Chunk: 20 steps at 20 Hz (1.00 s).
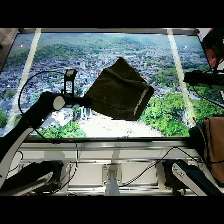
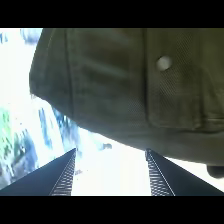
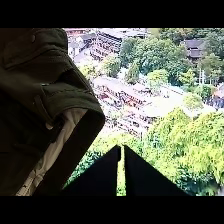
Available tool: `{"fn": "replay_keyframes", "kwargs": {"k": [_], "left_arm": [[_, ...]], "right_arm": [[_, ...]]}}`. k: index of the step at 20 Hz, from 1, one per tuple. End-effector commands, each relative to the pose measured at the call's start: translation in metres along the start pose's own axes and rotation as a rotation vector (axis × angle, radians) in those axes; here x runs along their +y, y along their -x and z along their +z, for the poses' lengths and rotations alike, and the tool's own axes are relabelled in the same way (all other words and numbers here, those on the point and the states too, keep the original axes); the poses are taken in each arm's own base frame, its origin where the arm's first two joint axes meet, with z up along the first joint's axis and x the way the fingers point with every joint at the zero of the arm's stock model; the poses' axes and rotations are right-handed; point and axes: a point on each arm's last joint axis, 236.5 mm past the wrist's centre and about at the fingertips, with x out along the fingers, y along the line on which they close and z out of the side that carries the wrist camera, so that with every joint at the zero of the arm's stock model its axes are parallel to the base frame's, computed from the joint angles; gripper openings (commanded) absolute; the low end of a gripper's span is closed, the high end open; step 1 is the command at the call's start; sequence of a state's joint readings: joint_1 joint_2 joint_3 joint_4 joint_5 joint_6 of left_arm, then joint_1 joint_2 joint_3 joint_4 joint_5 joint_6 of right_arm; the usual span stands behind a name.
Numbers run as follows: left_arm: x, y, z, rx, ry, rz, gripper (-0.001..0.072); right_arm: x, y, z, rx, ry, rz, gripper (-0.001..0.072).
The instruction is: Fold the clothes and pants, and hang the long-sleeved shirts on hangers.
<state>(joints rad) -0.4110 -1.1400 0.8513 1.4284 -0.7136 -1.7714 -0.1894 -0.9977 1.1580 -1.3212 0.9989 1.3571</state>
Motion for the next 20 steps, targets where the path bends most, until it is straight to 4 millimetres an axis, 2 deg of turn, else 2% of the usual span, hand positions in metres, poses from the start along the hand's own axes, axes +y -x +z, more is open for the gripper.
{"fn": "replay_keyframes", "kwargs": {"k": [1,3,8,11,20], "left_arm": [[0.008,-0.023,-0.004,-0.05,0.174,-0.001,0.0498],[0.011,-0.038,0.0,-0.068,0.26,-0.003,0.0501],[0.018,-0.065,-0.016,-0.013,0.3,0.023,0.0502],[0.016,-0.067,-0.008,-0.047,0.309,0.008,0.0502],[0.017,-0.067,-0.009,-0.041,0.438,0.005,0.0503]], "right_arm": [[0.002,0.0,-0.002,0.008,0.012,0.008,0.0305],[0.001,-0.003,-0.002,0.011,0.012,0.008,0.031],[0.0,-0.013,-0.007,0.038,0.016,0.011,0.031],[-0.001,-0.013,-0.008,0.04,0.023,0.011,0.031],[0.0,-0.013,-0.007,0.036,0.029,0.012,0.031]]}}
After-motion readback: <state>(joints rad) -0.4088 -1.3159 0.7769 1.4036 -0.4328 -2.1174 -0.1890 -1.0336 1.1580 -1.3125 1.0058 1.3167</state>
